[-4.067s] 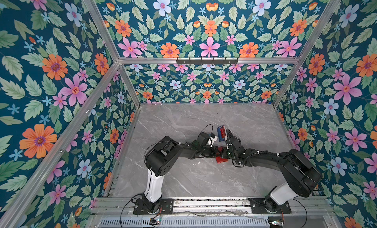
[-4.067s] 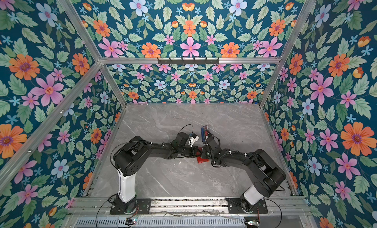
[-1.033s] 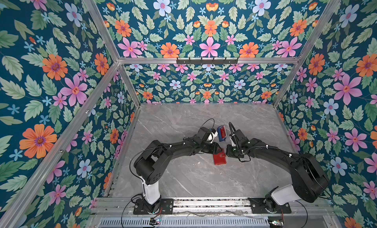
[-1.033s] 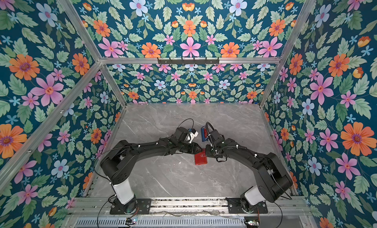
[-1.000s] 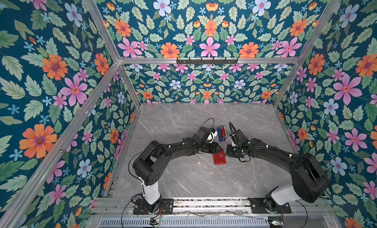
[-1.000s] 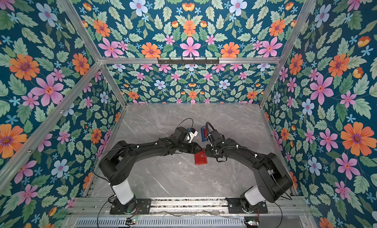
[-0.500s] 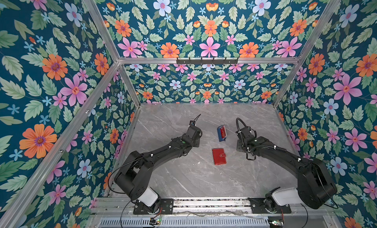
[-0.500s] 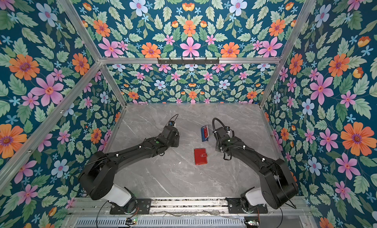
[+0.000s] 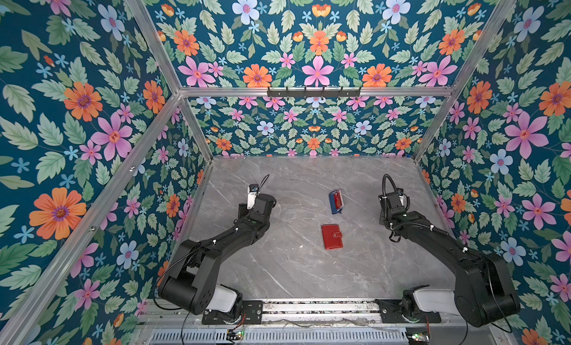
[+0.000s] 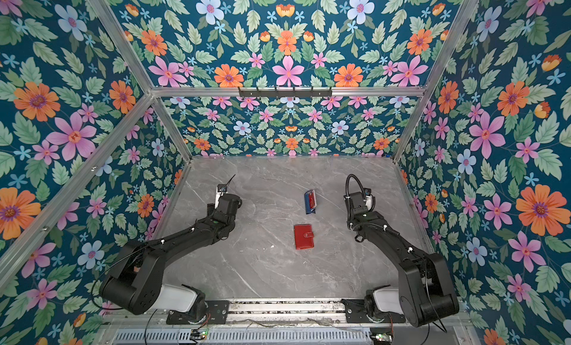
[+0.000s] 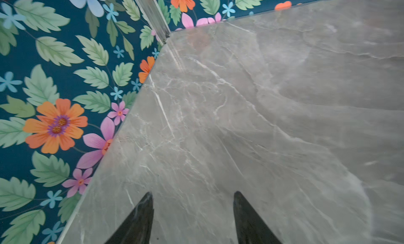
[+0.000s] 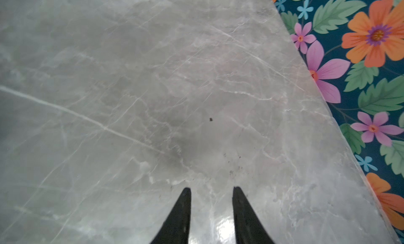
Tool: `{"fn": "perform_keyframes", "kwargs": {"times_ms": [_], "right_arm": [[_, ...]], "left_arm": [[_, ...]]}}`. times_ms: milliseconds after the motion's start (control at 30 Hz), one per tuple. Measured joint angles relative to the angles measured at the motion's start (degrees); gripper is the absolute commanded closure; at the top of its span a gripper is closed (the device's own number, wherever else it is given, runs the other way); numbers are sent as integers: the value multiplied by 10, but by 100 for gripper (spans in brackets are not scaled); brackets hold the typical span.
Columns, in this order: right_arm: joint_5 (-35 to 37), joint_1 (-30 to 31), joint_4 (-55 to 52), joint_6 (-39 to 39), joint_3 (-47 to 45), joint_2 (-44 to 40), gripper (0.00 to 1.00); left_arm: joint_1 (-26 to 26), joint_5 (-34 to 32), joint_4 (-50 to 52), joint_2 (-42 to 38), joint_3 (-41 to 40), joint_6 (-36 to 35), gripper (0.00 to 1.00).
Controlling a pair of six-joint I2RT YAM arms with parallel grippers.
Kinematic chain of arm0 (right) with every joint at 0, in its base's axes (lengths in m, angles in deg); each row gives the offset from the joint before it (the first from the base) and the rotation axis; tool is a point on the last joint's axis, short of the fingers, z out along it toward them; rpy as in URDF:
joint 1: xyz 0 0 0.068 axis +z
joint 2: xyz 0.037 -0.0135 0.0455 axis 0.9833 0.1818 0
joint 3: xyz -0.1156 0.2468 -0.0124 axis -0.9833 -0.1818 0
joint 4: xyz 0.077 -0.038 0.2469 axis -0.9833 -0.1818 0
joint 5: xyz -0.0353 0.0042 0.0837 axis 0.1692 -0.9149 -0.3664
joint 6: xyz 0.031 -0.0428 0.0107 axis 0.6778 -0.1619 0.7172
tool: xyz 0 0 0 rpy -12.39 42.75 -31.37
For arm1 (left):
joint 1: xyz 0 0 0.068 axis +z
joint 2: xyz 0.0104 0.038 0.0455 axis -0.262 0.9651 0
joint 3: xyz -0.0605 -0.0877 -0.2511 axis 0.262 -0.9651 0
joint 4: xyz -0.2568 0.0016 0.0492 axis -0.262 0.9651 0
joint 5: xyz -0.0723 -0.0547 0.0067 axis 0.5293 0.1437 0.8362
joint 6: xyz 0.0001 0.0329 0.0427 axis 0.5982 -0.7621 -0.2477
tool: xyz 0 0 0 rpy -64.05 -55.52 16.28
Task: Insert credit cards into a card holder
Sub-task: Reset both arms
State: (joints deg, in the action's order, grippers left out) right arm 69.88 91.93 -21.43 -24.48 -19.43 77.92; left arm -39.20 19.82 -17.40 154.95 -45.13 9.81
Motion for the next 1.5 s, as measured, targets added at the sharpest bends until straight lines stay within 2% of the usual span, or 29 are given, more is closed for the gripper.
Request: {"fn": "perform_keyframes", "kwargs": {"times_ms": [167, 267, 333, 433, 567, 800, 1033, 1333, 1500], "right_arm": [[7, -32, 90, -31, -44, -16, 63], [4, -52, 148, -49, -71, -21, 58], [-3, -65, 185, -59, -87, -23, 51], [-22, -72, 235, -70, -112, -23, 48], [-54, -73, 292, -84, -133, -24, 45], [-112, -78, 420, -123, -194, -29, 41], [-154, -95, 504, -149, -223, -30, 40], [-185, -104, 598, -168, -259, -10, 35], [-208, -111, 634, -169, -259, 28, 25]], "left_arm": [[27, -32, -109, 29, -37, -51, 26], [42, -41, -171, 47, -48, -80, 14], [50, -42, -212, 56, -56, -93, 6], [66, -32, -265, 61, -76, -103, 1], [96, 14, -305, 54, -99, -97, 0], [157, 140, -390, 19, -163, -71, 1], [184, 217, -539, 29, -249, -74, 0], [191, 287, -628, 76, -246, -89, 0], [199, 300, -629, 92, -228, -92, 0]]}}
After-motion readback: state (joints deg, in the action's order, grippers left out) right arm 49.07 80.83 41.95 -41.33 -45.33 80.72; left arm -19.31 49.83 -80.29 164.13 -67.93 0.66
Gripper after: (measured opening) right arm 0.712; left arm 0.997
